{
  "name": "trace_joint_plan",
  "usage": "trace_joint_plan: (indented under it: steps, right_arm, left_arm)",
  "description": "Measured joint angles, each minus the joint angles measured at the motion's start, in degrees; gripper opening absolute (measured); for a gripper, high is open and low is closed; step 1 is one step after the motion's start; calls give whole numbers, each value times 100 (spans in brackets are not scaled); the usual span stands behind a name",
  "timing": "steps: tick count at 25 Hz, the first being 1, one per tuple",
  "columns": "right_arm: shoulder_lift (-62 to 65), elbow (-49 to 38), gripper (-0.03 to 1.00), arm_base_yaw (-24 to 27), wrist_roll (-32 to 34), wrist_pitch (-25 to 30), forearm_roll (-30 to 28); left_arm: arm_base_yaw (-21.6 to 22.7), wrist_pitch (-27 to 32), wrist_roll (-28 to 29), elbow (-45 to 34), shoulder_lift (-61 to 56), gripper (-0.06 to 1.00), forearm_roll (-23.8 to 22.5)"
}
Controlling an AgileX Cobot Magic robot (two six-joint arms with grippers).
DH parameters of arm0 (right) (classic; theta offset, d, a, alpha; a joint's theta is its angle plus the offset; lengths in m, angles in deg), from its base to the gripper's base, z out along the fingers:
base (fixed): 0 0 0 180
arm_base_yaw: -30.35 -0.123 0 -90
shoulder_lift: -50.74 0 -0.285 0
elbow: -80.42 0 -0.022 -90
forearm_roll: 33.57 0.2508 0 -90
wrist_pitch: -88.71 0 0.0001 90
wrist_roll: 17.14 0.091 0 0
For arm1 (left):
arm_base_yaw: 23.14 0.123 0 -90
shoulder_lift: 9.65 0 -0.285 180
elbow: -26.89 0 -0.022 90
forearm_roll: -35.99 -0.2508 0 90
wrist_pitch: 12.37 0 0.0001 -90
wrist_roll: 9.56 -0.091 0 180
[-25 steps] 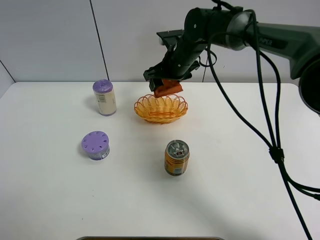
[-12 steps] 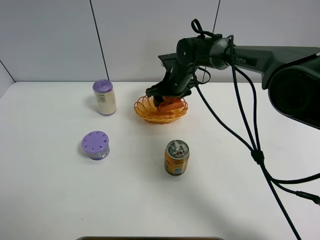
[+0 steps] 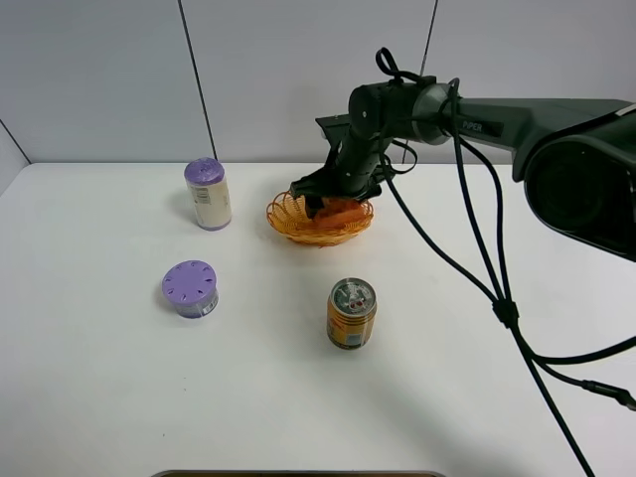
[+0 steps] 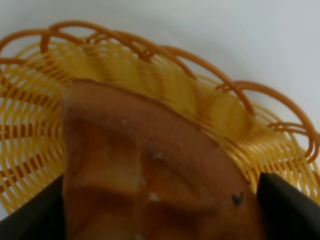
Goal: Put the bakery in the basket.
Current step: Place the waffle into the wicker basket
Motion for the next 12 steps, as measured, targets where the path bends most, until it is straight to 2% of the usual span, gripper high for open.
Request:
trace_joint_plan:
  steps: [5,12]
  right_arm:
    - [-19,0,85,0,36,119,15]
    - [-7,0,86,0,38,193,31]
  left_arm:
    - [0,0,0,0,0,99,0]
    - [0,0,0,0,0,99,0]
